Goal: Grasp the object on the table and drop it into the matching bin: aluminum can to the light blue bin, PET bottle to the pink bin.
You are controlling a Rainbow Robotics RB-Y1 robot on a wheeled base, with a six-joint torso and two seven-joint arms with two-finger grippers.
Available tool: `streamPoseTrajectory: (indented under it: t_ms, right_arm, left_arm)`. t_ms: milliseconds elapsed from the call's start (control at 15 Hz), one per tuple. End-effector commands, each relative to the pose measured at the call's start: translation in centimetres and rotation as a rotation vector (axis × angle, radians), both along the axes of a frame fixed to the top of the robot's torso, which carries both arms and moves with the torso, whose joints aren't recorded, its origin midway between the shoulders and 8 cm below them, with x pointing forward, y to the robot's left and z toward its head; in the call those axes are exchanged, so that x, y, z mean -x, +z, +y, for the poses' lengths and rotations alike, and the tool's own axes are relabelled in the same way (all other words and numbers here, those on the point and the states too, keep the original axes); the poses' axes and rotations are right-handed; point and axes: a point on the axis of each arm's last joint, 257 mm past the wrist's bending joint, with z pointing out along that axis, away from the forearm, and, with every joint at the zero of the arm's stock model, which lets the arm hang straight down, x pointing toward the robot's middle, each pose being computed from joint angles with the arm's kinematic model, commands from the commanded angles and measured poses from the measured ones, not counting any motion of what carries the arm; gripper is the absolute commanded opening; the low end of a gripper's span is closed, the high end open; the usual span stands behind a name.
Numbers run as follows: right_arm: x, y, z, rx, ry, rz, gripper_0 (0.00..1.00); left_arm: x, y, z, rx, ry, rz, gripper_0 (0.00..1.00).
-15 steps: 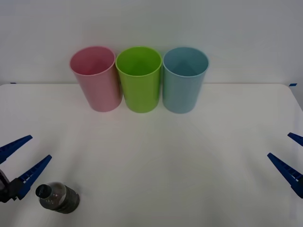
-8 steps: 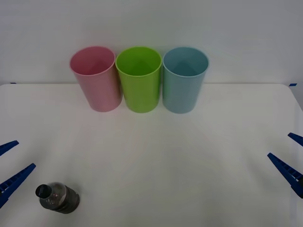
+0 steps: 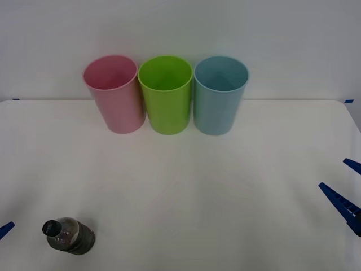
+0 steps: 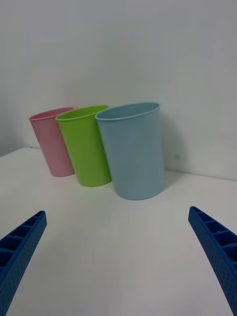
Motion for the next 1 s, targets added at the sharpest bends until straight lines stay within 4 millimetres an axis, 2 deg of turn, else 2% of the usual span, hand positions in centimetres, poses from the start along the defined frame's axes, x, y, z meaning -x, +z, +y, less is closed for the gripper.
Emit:
streamPoseTrajectory:
  t_ms: [67, 467, 1000]
  right_arm:
    - [0.0, 0.0, 0.0, 0.0, 0.0, 0.0, 1.0]
    - [0.0, 0.0, 0.0, 0.0, 0.0, 0.0, 1.0]
    - [0.0, 0.0, 0.0, 0.0, 0.0, 0.0, 1.0]
  left_arm:
    - [0.6, -1.0, 1.3, -0.08, -0.038, 0.001, 1.0]
    - [1.7, -3.5, 2.4, -0.208, -0.189, 0.049, 1.0]
    - [1.4, -8.2, 2.0, -0.322, -0.302, 0.054, 1.0]
